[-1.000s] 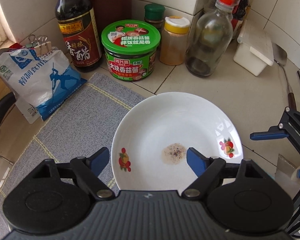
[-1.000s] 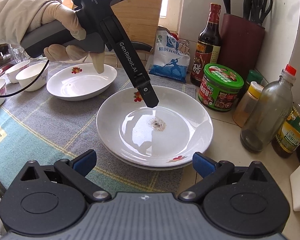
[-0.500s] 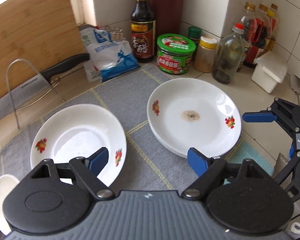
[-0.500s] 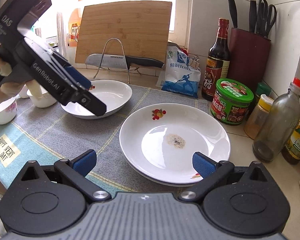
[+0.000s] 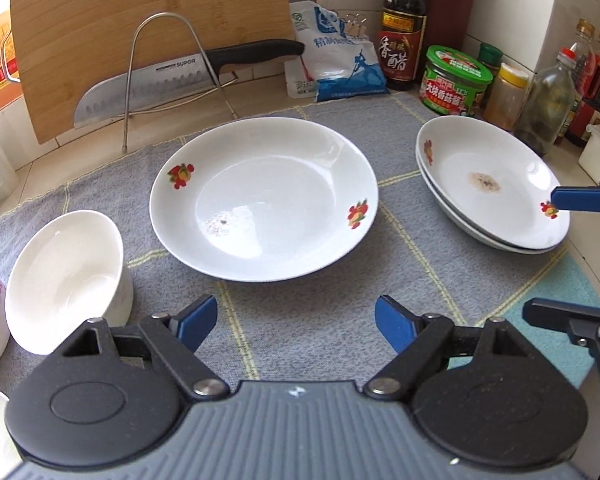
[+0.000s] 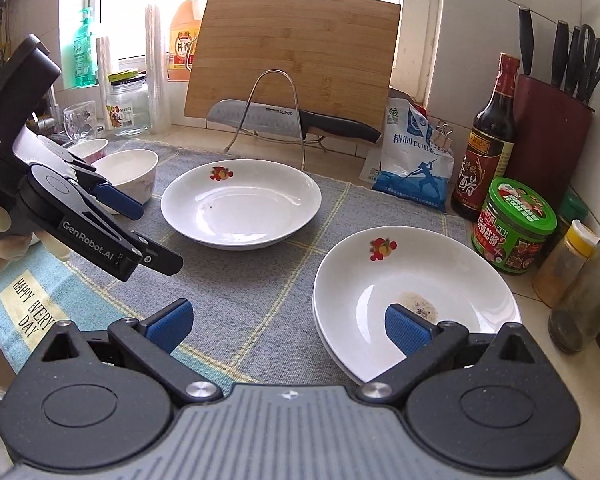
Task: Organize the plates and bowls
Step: 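Withdraw the left gripper from the stack while the right gripper moves toward the stacked plates, then close the right gripper on the rim of the flowered white plate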
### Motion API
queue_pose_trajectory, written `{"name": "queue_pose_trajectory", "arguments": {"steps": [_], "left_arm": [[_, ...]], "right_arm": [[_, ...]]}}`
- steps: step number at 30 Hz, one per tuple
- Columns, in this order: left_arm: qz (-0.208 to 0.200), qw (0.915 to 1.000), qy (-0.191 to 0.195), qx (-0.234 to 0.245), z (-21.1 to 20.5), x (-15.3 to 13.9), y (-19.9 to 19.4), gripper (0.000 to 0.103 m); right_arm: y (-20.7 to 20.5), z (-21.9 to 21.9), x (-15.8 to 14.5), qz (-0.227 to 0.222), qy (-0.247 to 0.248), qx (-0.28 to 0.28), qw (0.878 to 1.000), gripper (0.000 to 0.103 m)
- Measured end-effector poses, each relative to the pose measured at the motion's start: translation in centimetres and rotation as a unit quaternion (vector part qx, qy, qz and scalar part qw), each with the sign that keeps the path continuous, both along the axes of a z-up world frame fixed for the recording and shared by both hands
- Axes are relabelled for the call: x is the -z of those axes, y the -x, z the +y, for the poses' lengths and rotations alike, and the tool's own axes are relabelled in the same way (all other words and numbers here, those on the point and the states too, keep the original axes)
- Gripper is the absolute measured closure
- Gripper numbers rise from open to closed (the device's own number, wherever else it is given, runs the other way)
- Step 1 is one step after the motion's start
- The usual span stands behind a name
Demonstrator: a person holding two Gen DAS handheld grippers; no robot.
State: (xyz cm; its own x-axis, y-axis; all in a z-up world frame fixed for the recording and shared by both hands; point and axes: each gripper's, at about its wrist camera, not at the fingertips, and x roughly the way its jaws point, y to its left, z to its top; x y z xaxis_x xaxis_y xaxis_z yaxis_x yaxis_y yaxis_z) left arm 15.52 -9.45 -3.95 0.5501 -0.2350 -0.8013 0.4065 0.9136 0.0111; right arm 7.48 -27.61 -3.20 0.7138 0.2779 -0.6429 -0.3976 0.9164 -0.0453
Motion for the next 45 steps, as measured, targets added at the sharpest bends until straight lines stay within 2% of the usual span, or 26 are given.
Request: {"name": "queue_pose_trajectory", "arguments": {"steps": [4, 10, 13, 16, 19, 26, 33, 40, 45], "left_arm": [[-0.008, 0.9999, -0.014, 0.0, 0.5, 1.4, -0.8, 0.017], [-0.008, 0.9999, -0.005, 0.009, 0.7, 3.2, -1.5, 0.017], [-0.011, 0.9998, 0.007, 0.014, 0.8, 3.4, -1.8, 0.013], [-0.013, 0.9996, 0.005, 0.026, 0.3, 3.8, -1.8, 0.002], [-0.016, 0.9996, 0.007, 0.022, -0.1, 3.9, -1.8, 0.0], [-0.017, 0.9998, 0.009, -0.011, -0.5, 3.9, -2.3, 0.0], [-0.025, 0.9978, 0.012, -0.06, -0.9, 4.0, -2.5, 0.0], [-0.043, 0.9959, 0.016, -0.078, -1.0, 4.3, -2.4, 0.0], [-0.053, 0.9952, 0.019, -0.079, -0.9, 4.4, -2.3, 0.0]], "right_arm": [[-0.1, 1.2, -0.4, 0.004, 0.013, 0.011, 1.0, 0.0], [-0.4, 3.1, -0.6, 0.018, 0.037, 0.03, 0.999, 0.0], [-0.6, 3.8, -0.8, 0.028, 0.05, 0.038, 0.998, 0.0], [-0.9, 4.2, -1.0, 0.033, 0.059, 0.036, 0.997, 0.0], [-1.4, 4.4, -1.2, 0.031, 0.074, 0.028, 0.996, 0.0], [-4.7, 4.2, -1.1, 0.022, 0.081, -0.035, 0.996, 0.0], [-9.2, 3.9, -0.6, 0.02, 0.084, -0.112, 0.99, 0.0], [-15.3, 3.7, 0.4, 0.055, 0.073, -0.17, 0.981, 0.0], [-19.1, 3.9, 0.7, 0.076, 0.054, -0.189, 0.978, 0.0]]}}
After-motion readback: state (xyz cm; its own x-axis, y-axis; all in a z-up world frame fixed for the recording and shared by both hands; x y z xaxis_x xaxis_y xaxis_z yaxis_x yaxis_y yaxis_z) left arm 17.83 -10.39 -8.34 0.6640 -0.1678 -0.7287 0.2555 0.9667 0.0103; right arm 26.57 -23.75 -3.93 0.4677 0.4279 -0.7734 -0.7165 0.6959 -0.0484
